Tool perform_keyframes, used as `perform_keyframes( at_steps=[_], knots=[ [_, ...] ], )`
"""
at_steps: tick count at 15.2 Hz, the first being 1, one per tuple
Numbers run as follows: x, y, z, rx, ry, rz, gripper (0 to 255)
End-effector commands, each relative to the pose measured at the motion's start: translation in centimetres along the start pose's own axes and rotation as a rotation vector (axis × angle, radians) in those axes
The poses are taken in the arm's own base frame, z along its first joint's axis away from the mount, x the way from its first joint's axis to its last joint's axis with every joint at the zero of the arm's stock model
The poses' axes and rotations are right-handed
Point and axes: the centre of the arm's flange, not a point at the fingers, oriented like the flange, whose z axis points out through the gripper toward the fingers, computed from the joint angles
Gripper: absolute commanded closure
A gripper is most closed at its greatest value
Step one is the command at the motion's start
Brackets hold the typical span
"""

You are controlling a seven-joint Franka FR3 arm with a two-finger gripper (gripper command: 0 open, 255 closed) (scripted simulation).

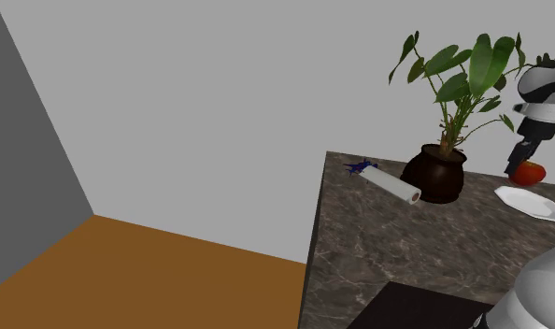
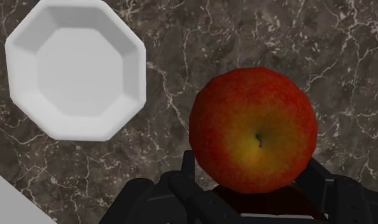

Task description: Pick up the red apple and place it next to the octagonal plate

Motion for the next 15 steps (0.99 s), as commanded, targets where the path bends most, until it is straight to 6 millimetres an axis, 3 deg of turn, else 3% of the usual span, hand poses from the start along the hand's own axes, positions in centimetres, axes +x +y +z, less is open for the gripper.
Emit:
perform_keyframes(
  at_steps=[1, 15],
  knots=[
    [-0.2, 0.5, 0.9, -0.001, 0.0, -0.002, 255],
    [0.2, 0.7, 8.3, -0.001, 0.0, -0.002, 255]
  ],
)
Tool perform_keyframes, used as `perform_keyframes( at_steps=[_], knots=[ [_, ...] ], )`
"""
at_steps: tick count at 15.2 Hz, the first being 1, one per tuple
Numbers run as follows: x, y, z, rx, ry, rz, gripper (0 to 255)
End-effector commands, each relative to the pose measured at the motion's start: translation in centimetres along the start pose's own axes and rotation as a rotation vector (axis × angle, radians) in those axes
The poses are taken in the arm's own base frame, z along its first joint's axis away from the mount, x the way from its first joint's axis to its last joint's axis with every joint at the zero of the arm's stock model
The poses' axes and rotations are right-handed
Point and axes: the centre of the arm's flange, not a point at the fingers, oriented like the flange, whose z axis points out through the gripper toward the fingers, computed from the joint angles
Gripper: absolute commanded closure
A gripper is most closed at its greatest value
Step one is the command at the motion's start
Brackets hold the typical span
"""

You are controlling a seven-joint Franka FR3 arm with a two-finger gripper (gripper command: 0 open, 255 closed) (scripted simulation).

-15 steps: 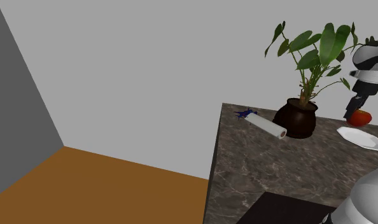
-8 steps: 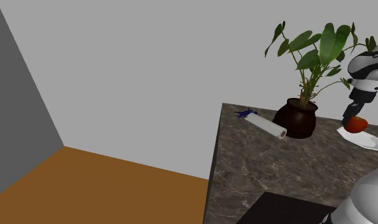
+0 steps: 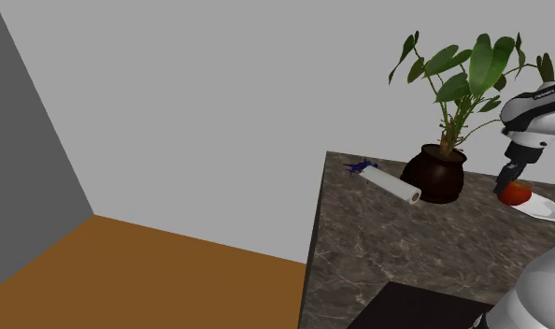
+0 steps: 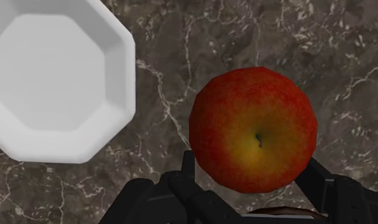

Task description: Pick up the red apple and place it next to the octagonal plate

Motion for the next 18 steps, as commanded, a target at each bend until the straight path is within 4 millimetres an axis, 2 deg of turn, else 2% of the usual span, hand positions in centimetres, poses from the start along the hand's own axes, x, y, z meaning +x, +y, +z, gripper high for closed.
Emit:
perform_keyframes(
  at_steps=[1, 9, 17, 18],
  knots=[
    [0.1, 0.0, 1.1, 0.0, 0.0, 0.0, 255],
    [0.3, 0.2, 5.4, 0.0, 0.0, 0.0, 255],
    [0.3, 0.2, 5.4, 0.0, 0.0, 0.0, 255],
    [0.3, 0.2, 5.4, 0.0, 0.0, 0.0, 0]
  ],
)
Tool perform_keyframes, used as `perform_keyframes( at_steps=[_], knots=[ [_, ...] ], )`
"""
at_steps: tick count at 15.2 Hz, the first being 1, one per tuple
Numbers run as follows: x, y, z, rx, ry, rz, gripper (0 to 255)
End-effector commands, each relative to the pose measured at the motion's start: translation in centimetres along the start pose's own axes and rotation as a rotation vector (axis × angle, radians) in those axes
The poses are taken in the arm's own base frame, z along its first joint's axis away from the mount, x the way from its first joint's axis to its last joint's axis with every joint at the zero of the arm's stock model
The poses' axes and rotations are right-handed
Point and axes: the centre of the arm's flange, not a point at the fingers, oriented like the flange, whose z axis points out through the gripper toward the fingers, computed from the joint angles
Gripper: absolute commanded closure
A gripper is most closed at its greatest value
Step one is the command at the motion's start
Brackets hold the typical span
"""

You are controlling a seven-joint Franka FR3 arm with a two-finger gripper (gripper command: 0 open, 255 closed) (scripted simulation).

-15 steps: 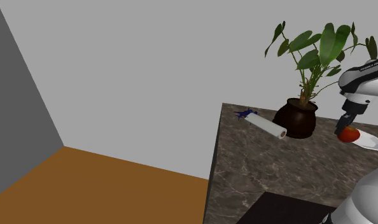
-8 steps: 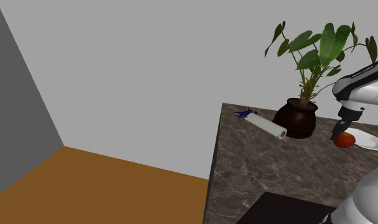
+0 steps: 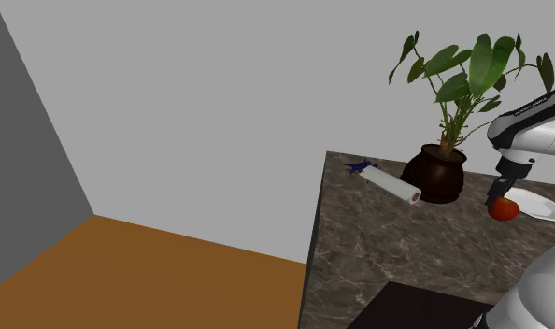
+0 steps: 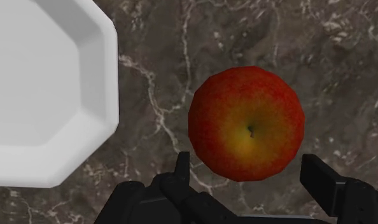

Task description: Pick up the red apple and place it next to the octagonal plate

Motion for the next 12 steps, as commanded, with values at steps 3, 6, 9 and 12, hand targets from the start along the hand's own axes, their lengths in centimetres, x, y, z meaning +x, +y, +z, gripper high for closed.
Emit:
perform_keyframes(
  at_steps=[3, 6, 9, 12],
  knots=[
    [0.0, 0.0, 0.0, 0.0, 0.0, 0.0, 0],
    [0.0, 0.0, -1.3, 0.0, 0.0, 0.0, 0],
    [0.0, 0.0, -5.0, 0.0, 0.0, 0.0, 0],
    [0.0, 0.0, -5.0, 0.0, 0.0, 0.0, 0]
  ],
)
